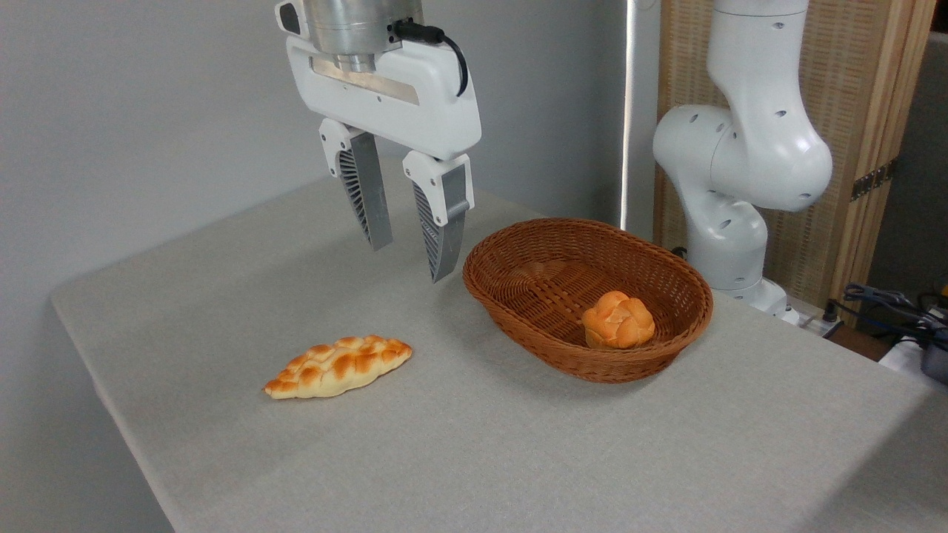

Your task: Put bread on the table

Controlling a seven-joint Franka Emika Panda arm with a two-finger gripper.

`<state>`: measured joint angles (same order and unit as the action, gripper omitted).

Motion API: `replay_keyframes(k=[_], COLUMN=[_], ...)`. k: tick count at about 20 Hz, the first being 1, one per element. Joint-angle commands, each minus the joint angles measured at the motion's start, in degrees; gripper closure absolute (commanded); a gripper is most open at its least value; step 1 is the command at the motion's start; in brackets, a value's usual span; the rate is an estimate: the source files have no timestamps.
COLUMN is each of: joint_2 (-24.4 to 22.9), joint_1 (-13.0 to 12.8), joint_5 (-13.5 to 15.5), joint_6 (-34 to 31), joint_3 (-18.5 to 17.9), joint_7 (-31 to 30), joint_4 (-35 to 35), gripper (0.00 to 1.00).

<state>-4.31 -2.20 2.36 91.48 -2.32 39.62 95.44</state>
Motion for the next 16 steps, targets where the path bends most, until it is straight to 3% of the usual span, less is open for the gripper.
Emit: replay_keyframes(k=[1, 6, 16], joint_2=[1.0, 1.2, 1.2], joint_1=[1.3, 2.8, 2.8], joint_5=[-0.1, -1.3, -1.4], joint_6=[-0.6, -0.6, -0.5], joint_3=[0.9, 3.6, 3.5], joint_7=[-0.2, -0.3, 0.0], joint_4=[-1.4, -1.4, -1.4], gripper=[0.0, 0.0, 0.0])
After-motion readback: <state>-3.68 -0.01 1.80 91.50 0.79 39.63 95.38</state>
